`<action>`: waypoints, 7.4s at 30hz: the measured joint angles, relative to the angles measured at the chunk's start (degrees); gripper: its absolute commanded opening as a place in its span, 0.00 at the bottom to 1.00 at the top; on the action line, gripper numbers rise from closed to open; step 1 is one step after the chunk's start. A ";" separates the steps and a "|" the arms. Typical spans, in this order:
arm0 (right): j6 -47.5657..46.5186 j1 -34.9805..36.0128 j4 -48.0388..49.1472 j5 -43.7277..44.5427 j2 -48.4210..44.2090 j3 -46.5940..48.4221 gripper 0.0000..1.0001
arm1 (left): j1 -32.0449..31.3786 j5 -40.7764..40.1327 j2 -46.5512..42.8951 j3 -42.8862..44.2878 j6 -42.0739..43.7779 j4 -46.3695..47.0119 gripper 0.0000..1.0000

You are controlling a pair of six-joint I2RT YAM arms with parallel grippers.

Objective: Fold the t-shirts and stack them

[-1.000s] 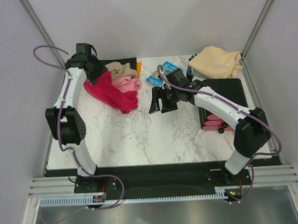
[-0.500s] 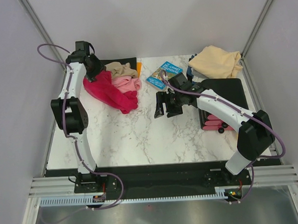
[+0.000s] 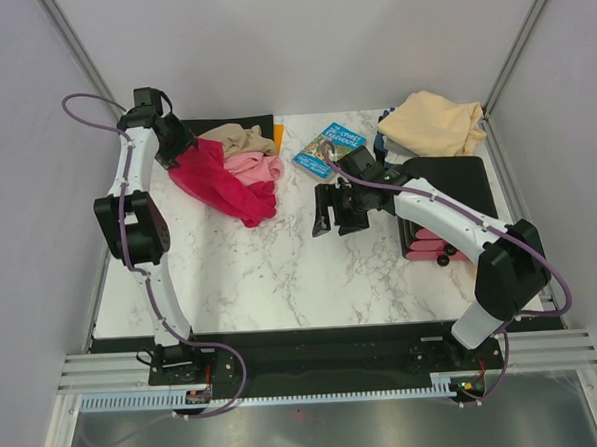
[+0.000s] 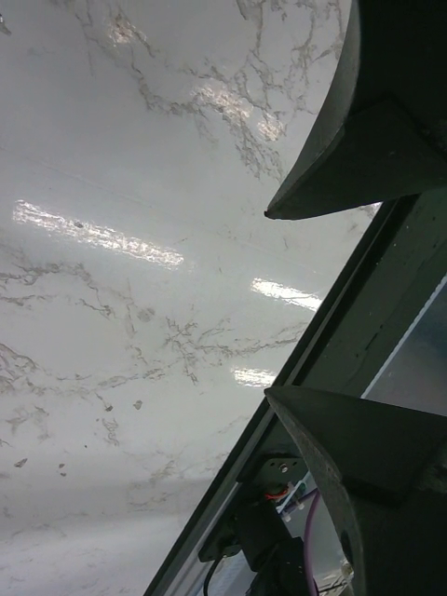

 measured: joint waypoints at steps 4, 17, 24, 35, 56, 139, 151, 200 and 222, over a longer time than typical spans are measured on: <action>0.07 0.00 -0.48 0.28 0.02 0.00 0.79 | -0.33 1.16 0.76 0.00 0.87 -0.02 0.73; 0.15 0.00 -0.81 0.50 0.50 0.00 0.79 | -0.44 2.78 1.92 -2.05 2.60 0.24 0.02; 0.00 0.00 -0.85 0.52 1.55 0.00 0.79 | -0.55 -0.66 -1.81 -9.77 2.60 1.77 0.02; -0.76 -0.28 -0.92 1.84 2.86 0.02 0.79 | -0.52 -3.93 -30.03 -13.51 3.74 4.96 0.02; -0.46 -6.43 -1.14 -0.22 2.86 1.77 0.79 | -0.11 2.89 -68.89 -48.06 -5.14 -0.09 0.02; -0.15 18.99 0.52 -7.37 37.90 39.47 0.81 | -0.15 0.00 -84.78 -66.12 -7.93 -21.75 0.68; -2.45 18.03 1.57 -3.96 41.75 42.38 0.81 | -0.15 -0.02 -84.06 -66.05 -7.91 -21.46 0.68; -6.54 16.92 3.61 -10.51 26.12 31.89 0.02 | -0.15 2.27 -82.55 -69.07 -7.98 -12.41 0.66; -12.04 15.37 -10.14 1.88 16.79 14.36 0.54 | -0.15 4.52 -85.57 -70.47 -7.98 -12.79 0.66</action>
